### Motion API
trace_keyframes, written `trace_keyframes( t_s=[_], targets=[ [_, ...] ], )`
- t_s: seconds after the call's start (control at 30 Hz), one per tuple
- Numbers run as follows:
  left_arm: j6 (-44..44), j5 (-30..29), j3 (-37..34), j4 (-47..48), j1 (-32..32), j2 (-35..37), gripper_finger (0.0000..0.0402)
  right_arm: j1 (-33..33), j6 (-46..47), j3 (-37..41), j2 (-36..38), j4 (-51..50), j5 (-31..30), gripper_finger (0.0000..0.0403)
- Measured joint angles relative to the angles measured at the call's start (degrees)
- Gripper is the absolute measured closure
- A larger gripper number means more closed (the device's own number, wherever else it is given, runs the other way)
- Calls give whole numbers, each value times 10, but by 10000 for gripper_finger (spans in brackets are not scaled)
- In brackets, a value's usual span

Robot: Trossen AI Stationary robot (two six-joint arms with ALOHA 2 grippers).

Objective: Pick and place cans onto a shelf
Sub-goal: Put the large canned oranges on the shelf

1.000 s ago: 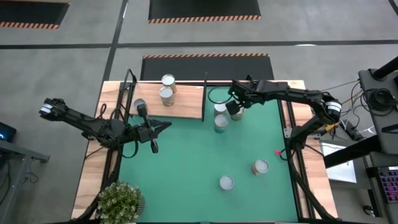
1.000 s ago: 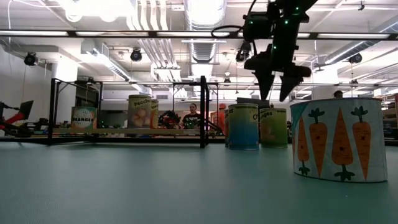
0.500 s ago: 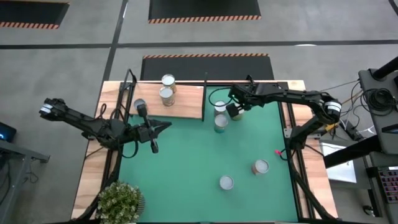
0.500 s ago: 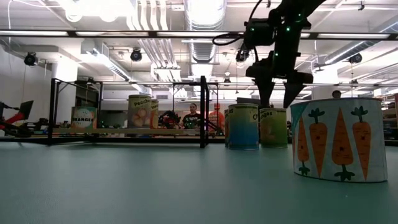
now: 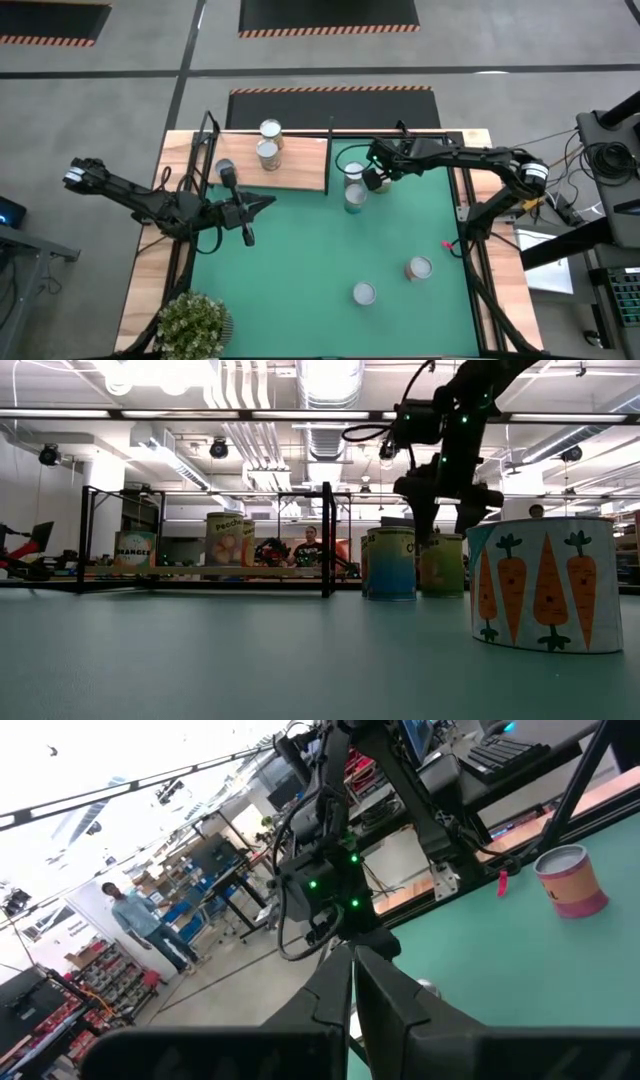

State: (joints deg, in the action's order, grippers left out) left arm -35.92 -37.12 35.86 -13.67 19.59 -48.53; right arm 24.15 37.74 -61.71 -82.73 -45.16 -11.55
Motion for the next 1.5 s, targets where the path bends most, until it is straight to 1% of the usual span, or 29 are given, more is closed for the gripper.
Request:
trace_keyframes(
  t_s=[0.17, 0.27, 0.5, 0.67, 0.8, 0.9, 1.0, 1.17, 1.27, 1.37, 1.5],
  targets=[
    [0, 0, 0, 0, 0, 0, 402, 0, -2, 1, 1, 2, -1, 33],
    [0, 0, 0, 0, 0, 0, 402, 0, -2, 1, 1, 5, 0, 40],
    [0, 0, 0, 0, 0, 0, 402, 0, 3, 2, 1, 5, -1, 98],
    [0, 0, 0, 0, 0, 0, 402, 0, 7, 2, 2, 5, -1, 98],
    [0, 0, 0, 0, 0, 0, 402, 0, -2, -1, 12, -5, 0, 79],
    [0, 0, 0, 0, 0, 0, 402, 0, -9, -25, 24, -34, 0, 72],
    [0, 0, 0, 0, 0, 0, 402, -2, -13, -56, 41, -67, -1, 79],
    [0, 0, 0, -5, 0, 7, 402, -20, -13, -119, 79, -96, -4, 89],
    [0, -2, 0, -7, 0, 14, 402, -45, -13, -155, 99, -105, -5, 91],
    [6, -17, 0, -9, 0, 24, 402, -82, -13, -187, 110, -100, -5, 91],
    [21, -40, 0, -9, -1, 42, 402, -141, -13, -227, 104, -88, -35, 90]
  ],
)
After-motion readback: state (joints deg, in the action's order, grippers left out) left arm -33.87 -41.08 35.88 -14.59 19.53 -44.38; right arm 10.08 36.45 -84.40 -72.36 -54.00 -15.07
